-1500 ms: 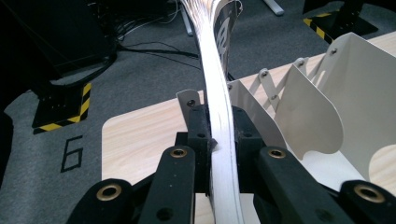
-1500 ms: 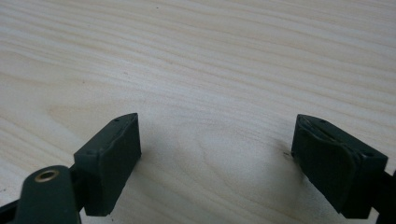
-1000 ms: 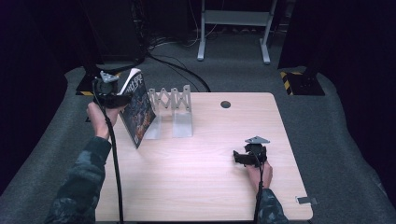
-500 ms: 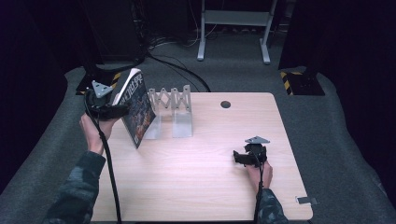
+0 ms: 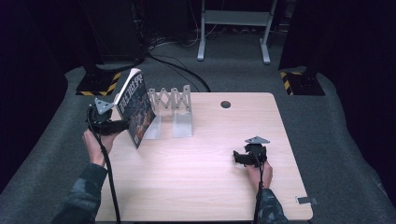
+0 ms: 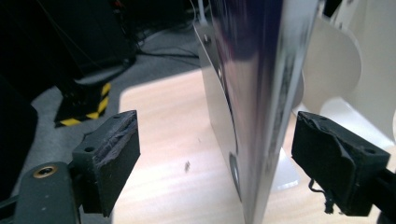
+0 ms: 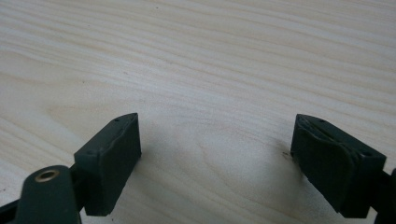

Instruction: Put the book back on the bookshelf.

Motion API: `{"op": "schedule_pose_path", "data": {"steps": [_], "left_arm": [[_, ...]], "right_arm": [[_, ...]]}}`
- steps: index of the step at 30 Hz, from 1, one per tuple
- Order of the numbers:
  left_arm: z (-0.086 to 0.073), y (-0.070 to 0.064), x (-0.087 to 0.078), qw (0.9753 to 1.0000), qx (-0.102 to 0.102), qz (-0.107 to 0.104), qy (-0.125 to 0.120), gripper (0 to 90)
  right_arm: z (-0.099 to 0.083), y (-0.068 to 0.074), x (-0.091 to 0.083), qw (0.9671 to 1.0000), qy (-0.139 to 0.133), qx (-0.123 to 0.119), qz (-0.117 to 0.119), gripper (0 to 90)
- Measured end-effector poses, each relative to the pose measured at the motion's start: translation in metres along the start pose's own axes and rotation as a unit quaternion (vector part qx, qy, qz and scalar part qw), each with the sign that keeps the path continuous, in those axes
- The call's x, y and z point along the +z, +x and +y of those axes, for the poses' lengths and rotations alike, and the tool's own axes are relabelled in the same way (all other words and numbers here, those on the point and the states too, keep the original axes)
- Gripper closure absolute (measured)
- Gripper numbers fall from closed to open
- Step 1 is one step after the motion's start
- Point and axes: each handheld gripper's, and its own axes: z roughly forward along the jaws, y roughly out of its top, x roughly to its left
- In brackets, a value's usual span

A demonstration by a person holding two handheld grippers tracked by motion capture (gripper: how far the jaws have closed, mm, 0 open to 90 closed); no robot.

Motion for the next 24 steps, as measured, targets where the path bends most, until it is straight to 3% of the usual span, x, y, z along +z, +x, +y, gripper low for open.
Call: {"op": "schedule_pose_path", "data": {"steps": [5,6,11,12,16,18,20,24], "left_arm": [[-0.019,-0.004,0.01,0.9999,-0.009,-0.006,0.008,17.2],[-0.029,-0.007,0.016,0.9998,-0.016,-0.008,0.009,18.5],[-0.049,-0.015,0.028,0.9995,-0.028,-0.009,0.008,30.5],[-0.051,-0.015,0.029,0.9991,-0.032,-0.017,0.02,31.6],[-0.06,-0.019,0.039,0.9988,-0.041,-0.02,0.02,37.8],[-0.067,-0.021,0.047,0.9981,-0.043,-0.027,0.034,41.2],[-0.07,-0.021,0.054,0.9968,-0.059,-0.035,0.041,43.2],[-0.073,-0.025,0.063,0.9955,-0.068,-0.044,0.048,53.9]], "right_arm": [[0.0,0.0,0.0,1.0,0.0,0.0,0.0,15.4],[0.0,0.0,0.0,1.0,0.0,0.0,0.001,15.4],[0.0,0.0,0.0,1.0,0.0,0.0,0.001,15.4],[0.0,0.0,0.0,1.0,0.0,0.0,0.001,15.4],[0.0,0.0,0.0,1.0,0.0,0.0,0.001,15.4],[0.0,0.0,0.0,1.0,0.0,0.0,0.001,15.4],[0.0,0.0,0.0,1.0,0.0,0.0,0.001,15.4],[0.0,0.0,0.0,1.0,0.0,-0.001,0.001,15.5]]}}
